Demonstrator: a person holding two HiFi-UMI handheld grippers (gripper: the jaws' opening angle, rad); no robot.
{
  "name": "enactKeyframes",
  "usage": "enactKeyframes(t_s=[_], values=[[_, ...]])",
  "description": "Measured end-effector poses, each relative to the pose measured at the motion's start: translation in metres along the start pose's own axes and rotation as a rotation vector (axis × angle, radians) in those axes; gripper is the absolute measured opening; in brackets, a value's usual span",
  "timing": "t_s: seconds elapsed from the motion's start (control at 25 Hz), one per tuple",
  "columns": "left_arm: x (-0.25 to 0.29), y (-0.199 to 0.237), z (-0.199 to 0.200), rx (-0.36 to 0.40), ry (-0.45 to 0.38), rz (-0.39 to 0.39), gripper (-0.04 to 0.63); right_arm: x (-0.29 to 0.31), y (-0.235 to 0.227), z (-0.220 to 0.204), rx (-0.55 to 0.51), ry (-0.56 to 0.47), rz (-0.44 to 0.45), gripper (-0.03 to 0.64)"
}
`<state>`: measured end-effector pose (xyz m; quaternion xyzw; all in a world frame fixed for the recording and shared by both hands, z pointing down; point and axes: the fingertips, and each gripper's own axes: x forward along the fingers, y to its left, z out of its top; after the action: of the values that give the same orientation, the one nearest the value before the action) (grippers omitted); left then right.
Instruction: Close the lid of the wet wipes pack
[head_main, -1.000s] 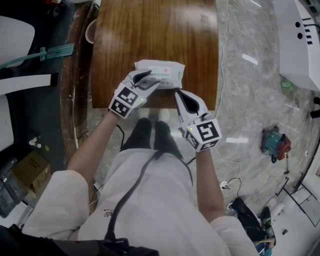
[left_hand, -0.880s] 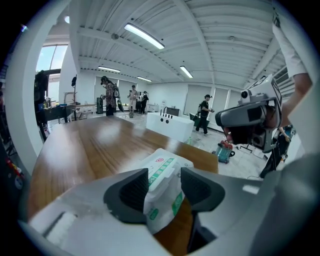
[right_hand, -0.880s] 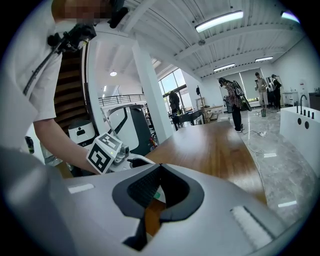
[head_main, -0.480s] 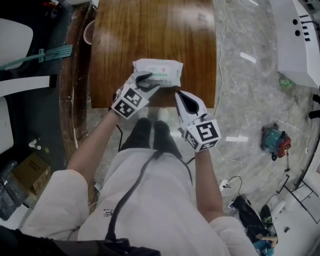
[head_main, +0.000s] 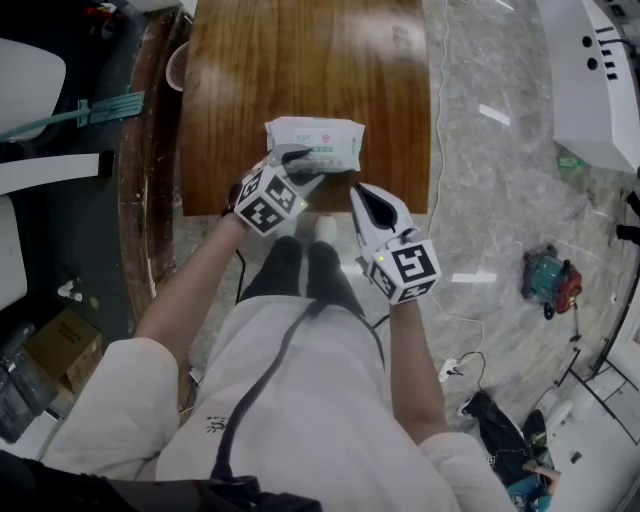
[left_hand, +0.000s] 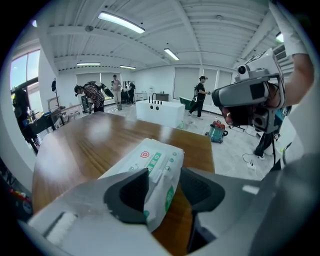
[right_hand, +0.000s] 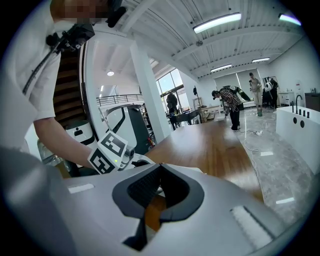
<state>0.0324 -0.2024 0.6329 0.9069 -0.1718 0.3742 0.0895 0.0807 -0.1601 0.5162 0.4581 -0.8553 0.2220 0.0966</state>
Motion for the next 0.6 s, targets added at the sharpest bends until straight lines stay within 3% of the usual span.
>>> enactKeyframes(t_s=[0.4,0.6], values=[[0.003,0.000,-0.001,-0.020,0.015,-0.022,0.212,-0.001,0.004,-0.001,-0.001,-0.008,0.005,0.009],[-0.011,0.005,0.005,-0.091,-0.040,0.004,0.176,-0.002,0.010,0.007,-0.017,-0.024,0.018,0.009]])
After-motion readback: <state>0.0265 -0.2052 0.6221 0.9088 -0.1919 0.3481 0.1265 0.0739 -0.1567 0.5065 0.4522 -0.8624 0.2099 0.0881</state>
